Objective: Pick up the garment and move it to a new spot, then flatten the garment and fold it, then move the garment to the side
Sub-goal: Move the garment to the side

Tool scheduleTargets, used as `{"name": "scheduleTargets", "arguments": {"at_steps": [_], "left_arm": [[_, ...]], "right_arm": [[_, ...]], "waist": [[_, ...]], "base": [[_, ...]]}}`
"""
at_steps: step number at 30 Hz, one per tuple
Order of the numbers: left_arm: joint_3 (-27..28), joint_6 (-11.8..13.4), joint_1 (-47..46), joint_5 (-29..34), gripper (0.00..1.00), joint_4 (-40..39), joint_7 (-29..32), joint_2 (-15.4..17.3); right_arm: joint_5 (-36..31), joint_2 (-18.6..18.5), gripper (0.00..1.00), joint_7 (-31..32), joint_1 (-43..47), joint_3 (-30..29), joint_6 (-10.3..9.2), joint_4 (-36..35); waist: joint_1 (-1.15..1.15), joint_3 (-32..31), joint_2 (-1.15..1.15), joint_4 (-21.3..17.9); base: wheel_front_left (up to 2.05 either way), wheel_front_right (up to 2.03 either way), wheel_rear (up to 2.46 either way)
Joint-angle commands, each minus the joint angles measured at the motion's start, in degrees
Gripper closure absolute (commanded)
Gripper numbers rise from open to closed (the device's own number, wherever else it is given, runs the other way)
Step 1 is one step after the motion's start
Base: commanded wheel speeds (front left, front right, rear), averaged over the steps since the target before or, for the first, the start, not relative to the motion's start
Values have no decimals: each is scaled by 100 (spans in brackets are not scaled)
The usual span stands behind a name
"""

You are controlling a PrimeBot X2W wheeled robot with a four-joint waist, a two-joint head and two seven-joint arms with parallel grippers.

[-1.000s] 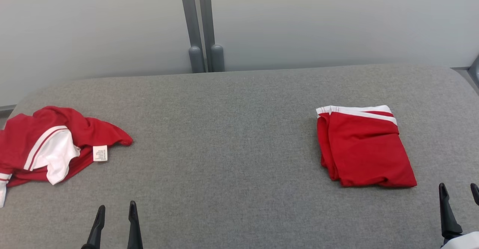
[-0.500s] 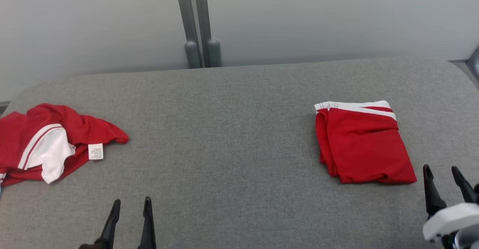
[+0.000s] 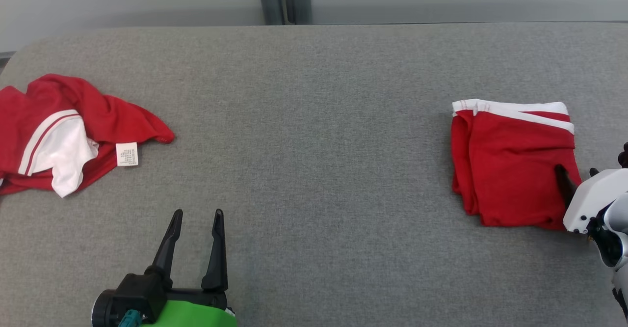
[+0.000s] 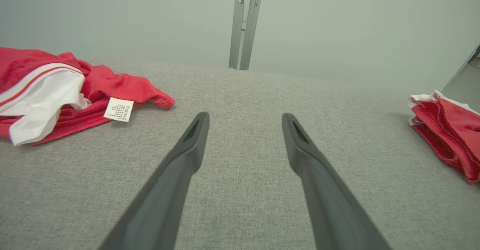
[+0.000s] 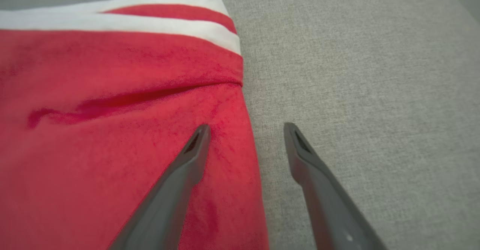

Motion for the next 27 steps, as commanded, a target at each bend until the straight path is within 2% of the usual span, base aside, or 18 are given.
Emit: {"name": "scheduleTargets", "arguments": {"at_steps": [1, 5, 6, 7, 10, 12, 18, 21, 25, 27], "left_arm": [[-29, 35, -81, -35, 0, 11, -2, 11], [-68, 63, -108, -58, 0, 12, -2, 11], [-68, 67, -118, -56, 0, 1, -2, 11], [-59, 75, -125, -52, 0, -17, -2, 11], [-55, 77, -149, -13, 0, -62, -2, 10], [-84, 27, -209, 32, 0, -91, -2, 10], [-27, -82, -433, 209, 0, -182, -2, 12], [-21, -152, -485, 299, 0, -161, -2, 11], [-46, -203, -486, 353, 0, -164, -2, 11], [-50, -149, -489, 289, 0, -197, -2, 11]], "right_arm": [[-49, -14, 0, 42, -119, -32, 0, 156], [301, 158, 0, 237, -299, 6, 4, 442], [432, 185, 81, 288, -341, 8, 4, 460], [546, 158, 100, 347, -385, 34, 4, 464], [751, -109, 100, 347, -538, -1, -6, 413], [798, -495, 100, 244, -628, -150, -11, 416], [166, -1637, 100, -81, -958, -524, 2, 856], [-157, -1884, 100, -282, -1176, -573, 0, 1099], [-565, -1949, 100, -514, -1559, -677, -1, 1505], [-825, -2012, 66, -627, -1726, -729, -1, 1702]], "waist": [[0, 277, 0, 294], [0, 382, 0, 316], [0, 411, 0, 302], [0, 446, 0, 270], [0, 583, 0, 146], [0, 689, 0, 84], [0, 1088, 0, 38], [0, 1215, 0, 34], [0, 1340, 0, 100], [0, 1377, 0, 133]], "base": [[0, 0, 0], [0, 0, 0], [0, 0, 0], [0, 0, 0], [0, 0, 0], [0, 0, 0], [0, 0, 0], [0, 0, 0], [0, 0, 0], [0, 0, 0]]}}
